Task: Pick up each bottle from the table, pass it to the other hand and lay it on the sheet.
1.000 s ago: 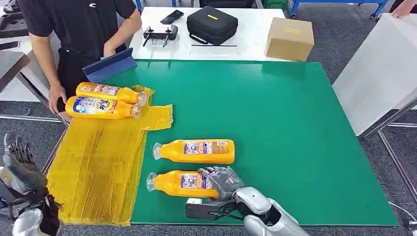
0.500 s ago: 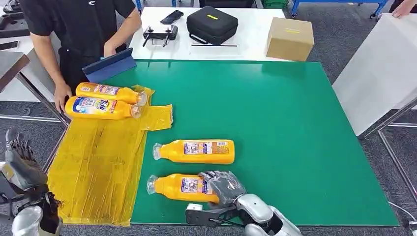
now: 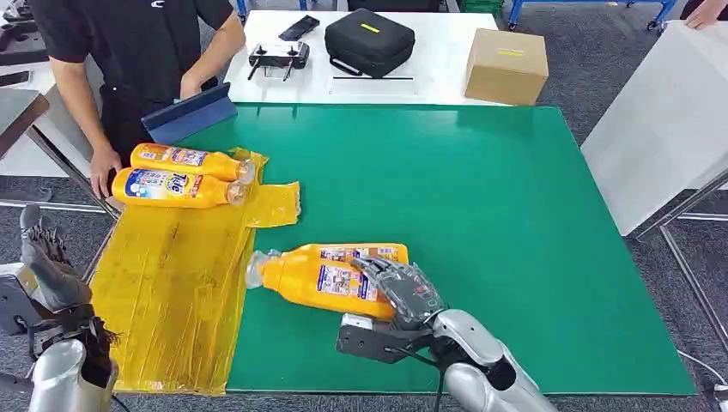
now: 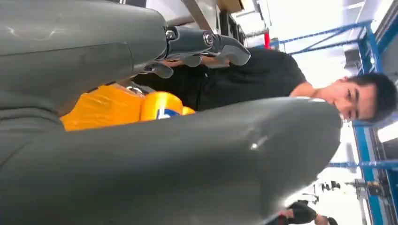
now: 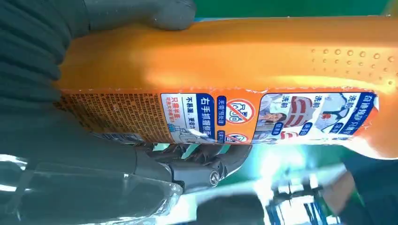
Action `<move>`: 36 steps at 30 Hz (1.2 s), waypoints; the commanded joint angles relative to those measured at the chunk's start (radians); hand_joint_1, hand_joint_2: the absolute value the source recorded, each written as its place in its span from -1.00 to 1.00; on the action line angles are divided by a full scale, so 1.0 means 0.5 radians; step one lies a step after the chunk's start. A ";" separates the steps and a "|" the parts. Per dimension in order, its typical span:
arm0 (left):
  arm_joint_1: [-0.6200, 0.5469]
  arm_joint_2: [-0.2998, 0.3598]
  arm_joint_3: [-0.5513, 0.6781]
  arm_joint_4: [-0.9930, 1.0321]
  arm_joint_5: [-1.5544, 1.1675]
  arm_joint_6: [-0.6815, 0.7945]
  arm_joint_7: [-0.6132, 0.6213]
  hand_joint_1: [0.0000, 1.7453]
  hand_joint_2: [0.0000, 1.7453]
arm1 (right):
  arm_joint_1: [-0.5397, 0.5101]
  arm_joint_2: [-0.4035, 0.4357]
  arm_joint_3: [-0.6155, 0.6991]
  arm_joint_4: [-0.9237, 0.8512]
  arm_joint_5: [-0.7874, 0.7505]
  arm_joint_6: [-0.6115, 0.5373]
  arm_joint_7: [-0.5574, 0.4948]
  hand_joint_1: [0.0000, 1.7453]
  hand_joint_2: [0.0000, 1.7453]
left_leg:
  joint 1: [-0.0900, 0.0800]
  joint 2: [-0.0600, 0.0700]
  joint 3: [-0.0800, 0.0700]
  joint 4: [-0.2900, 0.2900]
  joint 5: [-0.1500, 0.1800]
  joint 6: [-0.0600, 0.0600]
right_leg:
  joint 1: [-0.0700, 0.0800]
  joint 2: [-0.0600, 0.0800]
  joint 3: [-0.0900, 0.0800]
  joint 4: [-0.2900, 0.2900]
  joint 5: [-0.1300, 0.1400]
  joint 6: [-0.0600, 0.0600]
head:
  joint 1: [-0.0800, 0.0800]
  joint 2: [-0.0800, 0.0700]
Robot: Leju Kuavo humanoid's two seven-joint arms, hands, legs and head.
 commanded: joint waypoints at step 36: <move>-0.321 -0.117 -0.237 0.347 0.084 -0.156 0.141 -1.00 -1.00 | -0.481 0.345 -0.282 0.106 -0.134 -0.137 -0.126 1.00 1.00 | 0.000 0.002 0.004 0.001 -0.004 -0.007 | 0.000 0.001 0.008 0.003 -0.004 -0.004 | 0.000 0.000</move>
